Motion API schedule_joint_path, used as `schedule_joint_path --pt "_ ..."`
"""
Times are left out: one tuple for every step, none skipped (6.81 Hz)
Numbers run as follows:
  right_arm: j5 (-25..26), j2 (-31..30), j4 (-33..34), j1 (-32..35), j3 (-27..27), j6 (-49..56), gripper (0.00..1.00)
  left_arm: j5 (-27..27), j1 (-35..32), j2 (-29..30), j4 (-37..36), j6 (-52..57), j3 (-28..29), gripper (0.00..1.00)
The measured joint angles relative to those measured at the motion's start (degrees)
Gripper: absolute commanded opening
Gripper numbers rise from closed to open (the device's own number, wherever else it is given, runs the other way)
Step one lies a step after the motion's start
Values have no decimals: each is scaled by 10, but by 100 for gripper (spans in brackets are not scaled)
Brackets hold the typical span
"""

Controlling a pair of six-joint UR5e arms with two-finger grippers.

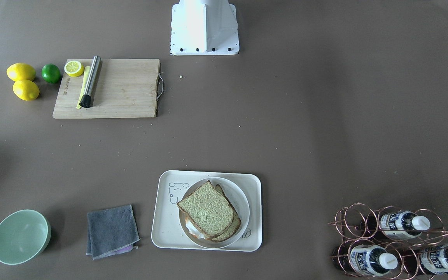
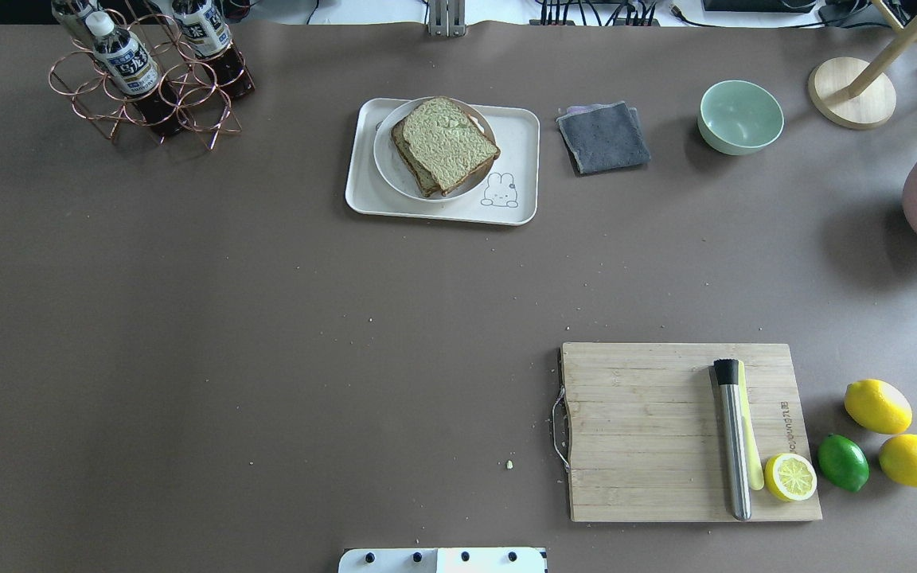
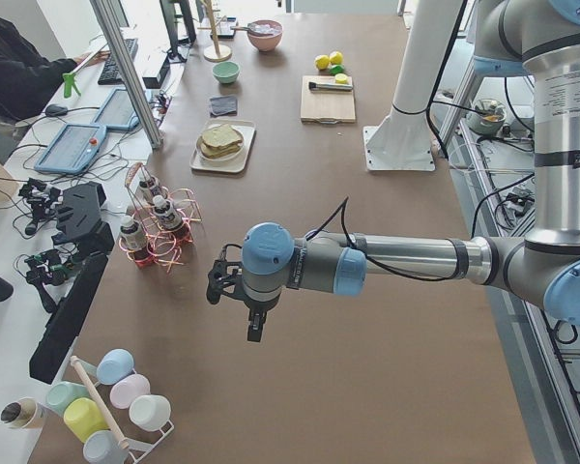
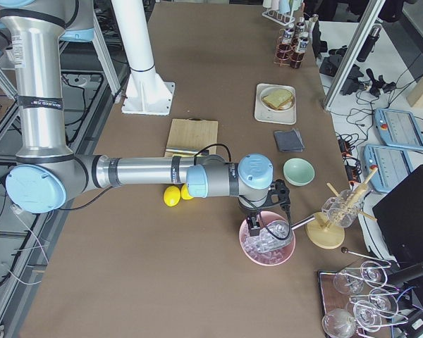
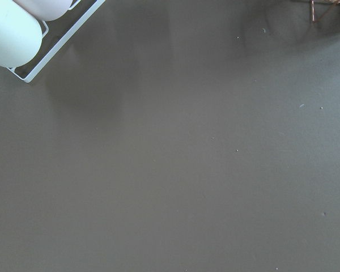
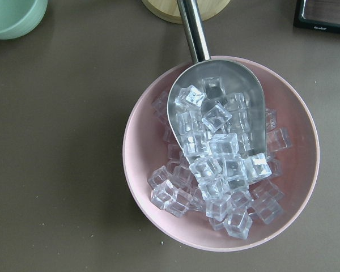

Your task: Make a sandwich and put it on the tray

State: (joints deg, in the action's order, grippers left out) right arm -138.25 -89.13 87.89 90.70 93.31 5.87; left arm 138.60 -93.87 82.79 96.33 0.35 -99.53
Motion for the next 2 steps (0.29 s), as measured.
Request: schedule_joint_path --pt "0 0 0 0 0 0 99 0 0 1 0 0 -1 97" --pt "0 0 0 0 0 0 99 0 0 1 0 -1 -3 97"
